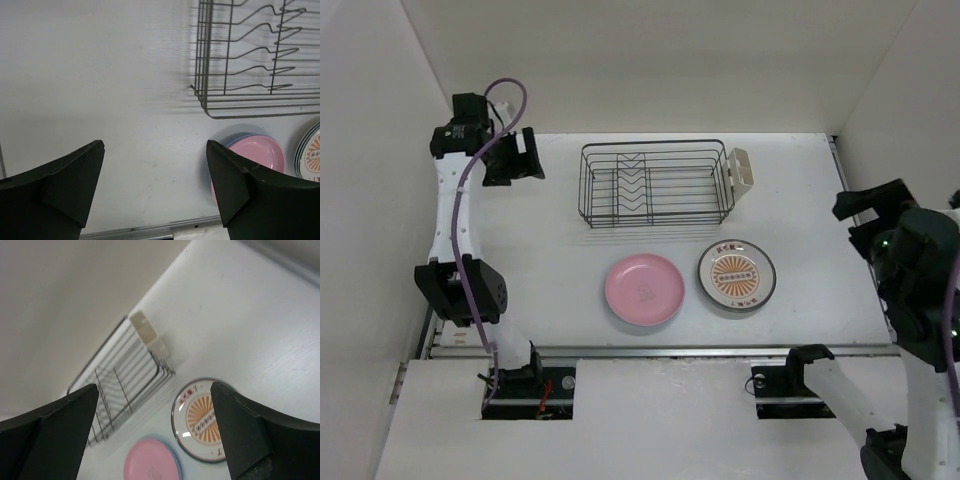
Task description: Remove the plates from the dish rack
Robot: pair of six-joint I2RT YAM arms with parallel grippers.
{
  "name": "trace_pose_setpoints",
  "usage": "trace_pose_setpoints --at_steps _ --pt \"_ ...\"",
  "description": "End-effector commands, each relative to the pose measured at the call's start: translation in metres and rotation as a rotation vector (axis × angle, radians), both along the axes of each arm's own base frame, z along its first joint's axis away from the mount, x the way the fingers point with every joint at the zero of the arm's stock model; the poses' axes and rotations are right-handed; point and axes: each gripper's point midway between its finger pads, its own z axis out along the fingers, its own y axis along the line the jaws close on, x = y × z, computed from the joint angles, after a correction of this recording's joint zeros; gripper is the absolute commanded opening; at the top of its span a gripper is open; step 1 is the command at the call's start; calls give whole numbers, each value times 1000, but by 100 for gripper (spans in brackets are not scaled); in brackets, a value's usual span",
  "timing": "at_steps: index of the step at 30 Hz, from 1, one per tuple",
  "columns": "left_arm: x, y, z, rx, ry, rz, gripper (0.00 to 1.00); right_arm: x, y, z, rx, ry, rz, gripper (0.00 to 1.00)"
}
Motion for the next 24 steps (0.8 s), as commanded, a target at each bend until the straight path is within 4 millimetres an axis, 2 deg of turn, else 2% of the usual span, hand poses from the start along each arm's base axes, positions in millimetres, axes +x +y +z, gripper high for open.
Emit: trace_pose_setpoints --at_steps 1,2,3,4,5,7,11,17,21,24 --pt "-21 46 26 23 -69 187 81 -44 -59 26 -118 -18 -286 100" --pt "-22 59 35 20 -107 247 81 -55 -68 36 -125 -54 -338 100" --pt "-35 68 46 14 -148 295 81 -75 -84 46 -136 -103 -426 100" --pt "-42 84 53 0 -178 355 81 -85 -90 49 -152 -116 -453 100" --pt "-44 91 61 -9 -220 393 81 -92 -95 58 -178 -150 -465 100" --pt "-57 96 70 0 -265 416 81 -106 -100 58 -189 -181 -485 100" --pt "-64 90 73 -7 -292 405 81 -121 -103 64 -194 -233 -487 100" --pt "-66 86 73 -21 -294 390 81 -114 -100 58 -243 -198 -455 100" --pt "-66 82 73 -37 -295 375 81 -108 -97 65 -242 -229 -432 100" --pt "-68 81 69 -38 -286 376 81 -103 -95 61 -261 -213 -415 100"
